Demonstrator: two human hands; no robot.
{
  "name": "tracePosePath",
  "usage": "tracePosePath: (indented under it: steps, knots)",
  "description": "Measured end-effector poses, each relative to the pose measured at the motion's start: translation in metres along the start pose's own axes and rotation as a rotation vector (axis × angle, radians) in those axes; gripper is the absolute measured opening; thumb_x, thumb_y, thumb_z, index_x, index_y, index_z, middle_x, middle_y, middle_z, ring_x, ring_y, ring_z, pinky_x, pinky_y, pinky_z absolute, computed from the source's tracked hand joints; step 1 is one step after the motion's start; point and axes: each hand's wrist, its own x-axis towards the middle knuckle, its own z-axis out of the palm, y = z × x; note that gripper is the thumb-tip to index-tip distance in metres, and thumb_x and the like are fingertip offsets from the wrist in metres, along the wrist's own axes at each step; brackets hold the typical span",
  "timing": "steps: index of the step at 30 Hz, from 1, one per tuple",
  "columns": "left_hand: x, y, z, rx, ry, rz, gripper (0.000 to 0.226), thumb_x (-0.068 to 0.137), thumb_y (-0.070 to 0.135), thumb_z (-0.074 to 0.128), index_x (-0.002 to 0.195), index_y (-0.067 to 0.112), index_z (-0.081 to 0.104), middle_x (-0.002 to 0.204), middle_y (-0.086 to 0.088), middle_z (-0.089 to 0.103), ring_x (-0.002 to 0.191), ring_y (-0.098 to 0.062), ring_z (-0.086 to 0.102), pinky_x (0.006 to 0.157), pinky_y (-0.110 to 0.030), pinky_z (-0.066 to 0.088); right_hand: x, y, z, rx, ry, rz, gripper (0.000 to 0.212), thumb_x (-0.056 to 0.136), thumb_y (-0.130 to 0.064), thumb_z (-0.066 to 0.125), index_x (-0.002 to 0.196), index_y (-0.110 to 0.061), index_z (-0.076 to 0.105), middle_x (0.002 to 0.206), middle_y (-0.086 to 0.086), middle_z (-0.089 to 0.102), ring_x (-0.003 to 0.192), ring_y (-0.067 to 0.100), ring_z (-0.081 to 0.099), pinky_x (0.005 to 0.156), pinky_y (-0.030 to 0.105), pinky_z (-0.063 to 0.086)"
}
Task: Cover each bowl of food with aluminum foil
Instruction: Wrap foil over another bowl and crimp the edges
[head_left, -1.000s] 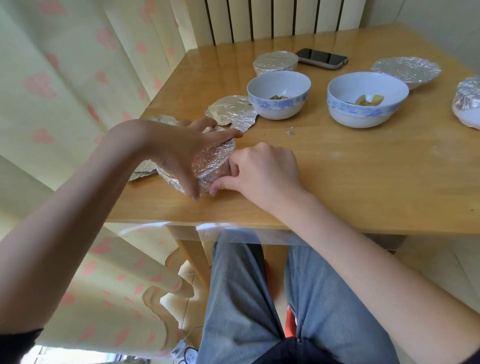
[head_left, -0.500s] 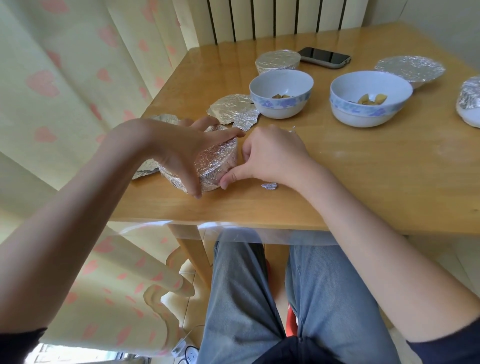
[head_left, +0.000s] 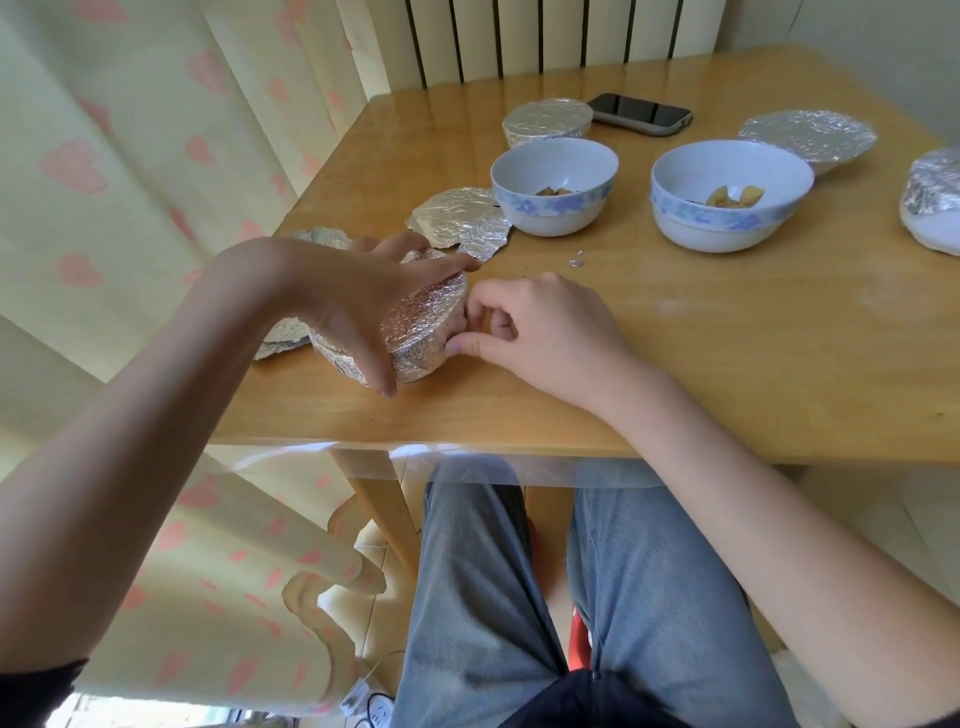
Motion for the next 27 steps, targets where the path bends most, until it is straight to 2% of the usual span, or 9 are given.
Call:
tracePosePath:
  steps: [3, 7, 10, 14, 19, 21, 24, 26, 27]
  knots:
    - [0.001, -0.001, 0.001, 0.002, -0.005, -0.009, 0.136, 0.057, 0.044, 0.089, 0.137, 0.064, -0.019, 0.153, 0.019, -0.004, 0.144, -0.025, 0.009, 0.108, -0.05, 0.032, 0.007, 0.002, -0.003, 0.029, -0.026, -0.014, 0.026, 0.081, -0.052, 0.066, 0.077, -0.028, 0.057, 0.066, -0.01, 0.057, 0.068, 0.009, 0.052, 0.056, 0.025, 0.035]
    - [0.002, -0.001, 0.001, 0.012, -0.011, -0.014, 0.136, 0.057, 0.046, 0.088, 0.137, 0.063, -0.021, 0.153, 0.02, -0.006, 0.144, -0.024, 0.008, 0.108, -0.05, 0.033, 0.015, 0.005, -0.009, 0.086, -0.105, -0.011, 0.024, 0.08, -0.049, 0.068, 0.074, -0.027, 0.061, 0.071, -0.012, 0.061, 0.068, 0.006, 0.053, 0.059, 0.026, 0.037]
    - [0.001, -0.001, 0.001, 0.016, -0.019, -0.024, 0.136, 0.06, 0.044, 0.087, 0.14, 0.059, -0.021, 0.153, 0.02, -0.008, 0.145, -0.022, 0.005, 0.11, -0.05, 0.031, 0.023, 0.01, -0.014, 0.149, -0.173, 0.0, 0.03, 0.074, -0.048, 0.074, 0.067, -0.02, 0.064, 0.058, -0.011, 0.056, 0.056, 0.006, 0.047, 0.057, 0.028, 0.039]
    - [0.001, -0.001, 0.001, 0.018, -0.024, -0.025, 0.135, 0.058, 0.045, 0.087, 0.141, 0.059, -0.019, 0.153, 0.02, -0.009, 0.145, -0.023, 0.005, 0.111, -0.052, 0.031, 0.044, 0.014, -0.021, 0.142, -0.239, 0.048, 0.049, 0.058, -0.056, 0.081, 0.056, -0.012, 0.058, 0.046, -0.005, 0.043, 0.048, 0.01, 0.037, 0.05, 0.028, 0.03]
    - [0.001, 0.0, 0.0, 0.015, -0.029, -0.026, 0.134, 0.057, 0.044, 0.088, 0.14, 0.061, -0.016, 0.154, 0.018, -0.008, 0.145, -0.022, 0.004, 0.111, -0.052, 0.03, 0.062, 0.009, -0.03, 0.132, -0.424, 0.044, 0.044, 0.06, -0.05, 0.083, 0.052, -0.013, 0.061, 0.036, -0.009, 0.04, 0.037, 0.006, 0.031, 0.038, 0.014, 0.025]
    - [0.001, 0.0, 0.001, 0.006, -0.029, -0.03, 0.134, 0.058, 0.044, 0.088, 0.14, 0.061, -0.017, 0.154, 0.019, -0.009, 0.145, -0.021, 0.004, 0.111, -0.051, 0.031, 0.056, 0.012, -0.026, 0.154, -0.38, 0.04, 0.045, 0.06, -0.051, 0.082, 0.052, -0.015, 0.056, 0.04, -0.009, 0.041, 0.041, 0.006, 0.033, 0.042, 0.018, 0.028]
    - [0.001, -0.001, 0.002, 0.005, -0.018, -0.017, 0.136, 0.058, 0.043, 0.087, 0.138, 0.061, -0.021, 0.152, 0.022, -0.008, 0.144, -0.021, 0.004, 0.11, -0.051, 0.032, 0.033, 0.02, -0.018, 0.199, -0.164, 0.076, 0.045, 0.058, -0.056, 0.08, 0.064, -0.021, 0.054, 0.054, -0.011, 0.049, 0.051, 0.007, 0.041, 0.054, 0.031, 0.042]
    - [0.0, -0.001, 0.002, -0.008, -0.018, -0.017, 0.135, 0.059, 0.043, 0.088, 0.137, 0.063, -0.021, 0.151, 0.023, -0.007, 0.144, -0.021, 0.004, 0.109, -0.051, 0.033, 0.011, 0.018, -0.014, 0.275, 0.012, 0.084, 0.036, 0.068, -0.047, 0.079, 0.092, -0.028, 0.06, 0.081, -0.012, 0.061, 0.063, 0.003, 0.053, 0.069, 0.037, 0.051]
    - [0.0, -0.001, 0.002, -0.009, -0.016, -0.015, 0.135, 0.06, 0.043, 0.088, 0.137, 0.063, -0.021, 0.151, 0.023, -0.007, 0.144, -0.021, 0.005, 0.109, -0.051, 0.033, -0.001, 0.013, -0.01, 0.298, 0.071, 0.078, 0.041, 0.076, -0.039, 0.075, 0.113, -0.03, 0.058, 0.099, -0.009, 0.064, 0.074, 0.004, 0.059, 0.076, 0.039, 0.052]
